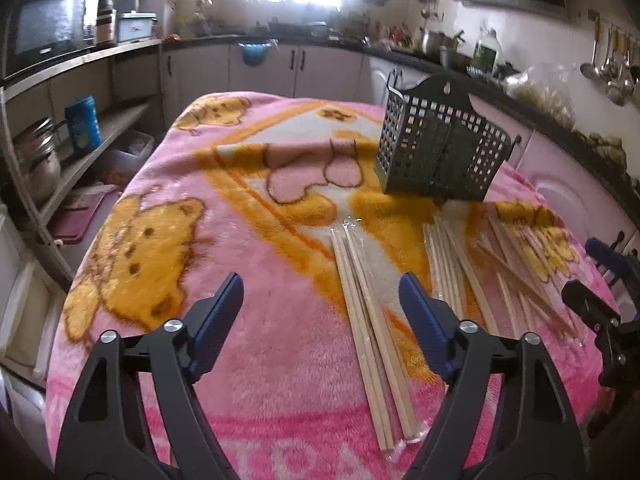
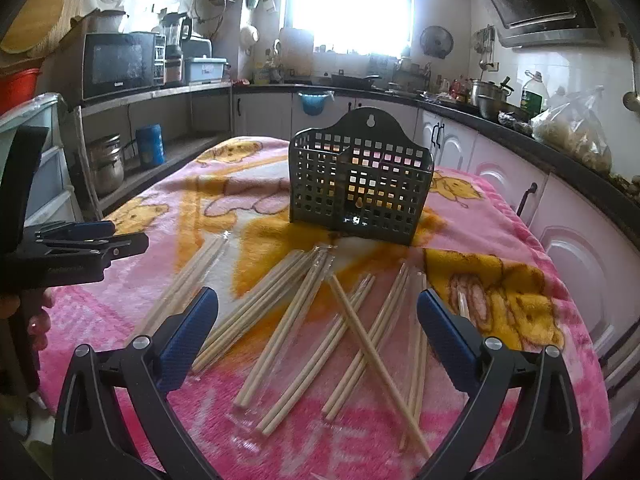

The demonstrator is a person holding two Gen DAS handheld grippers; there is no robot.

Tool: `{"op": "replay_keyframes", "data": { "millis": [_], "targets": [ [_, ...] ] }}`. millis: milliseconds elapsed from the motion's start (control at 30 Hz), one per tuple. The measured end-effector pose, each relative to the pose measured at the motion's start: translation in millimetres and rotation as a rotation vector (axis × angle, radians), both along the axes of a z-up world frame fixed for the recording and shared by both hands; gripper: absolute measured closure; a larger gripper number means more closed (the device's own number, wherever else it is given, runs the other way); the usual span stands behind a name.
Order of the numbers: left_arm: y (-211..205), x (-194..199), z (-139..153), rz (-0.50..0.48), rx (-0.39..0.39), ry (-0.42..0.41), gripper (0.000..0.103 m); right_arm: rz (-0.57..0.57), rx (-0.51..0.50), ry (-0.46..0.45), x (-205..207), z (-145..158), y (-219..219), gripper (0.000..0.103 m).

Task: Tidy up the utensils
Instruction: 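Lower the left gripper and grasp a chopstick while the right gripper grasps another chopstick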

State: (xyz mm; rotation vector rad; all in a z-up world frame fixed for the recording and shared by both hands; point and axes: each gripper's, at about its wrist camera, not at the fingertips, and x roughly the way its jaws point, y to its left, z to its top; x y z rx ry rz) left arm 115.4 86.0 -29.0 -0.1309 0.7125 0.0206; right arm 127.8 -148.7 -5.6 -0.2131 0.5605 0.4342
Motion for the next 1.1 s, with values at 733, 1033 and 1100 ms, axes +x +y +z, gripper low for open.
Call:
{"op": "replay_keyframes", "data": {
  "millis": [733,1033,1100],
  "targets": [
    [-7.6,75.4,-39.2,-0.134,-0.022,0.253,0.082,0.065,-0.072,0.161,64.3,-24.3,8.7,0.041],
    [0.6,99.7,-43.1,-0.137,-0.064,0.302,0.082,0.112,-0.164,0.266,94.7,-40.5,21.3,0.06],
    [1.7,105.2,-43.9,-0.142,-0.072,0.313,0.082,0.123,-0.193,0.302,103.7,-46.4,25.5,0.062]
  ]
}}
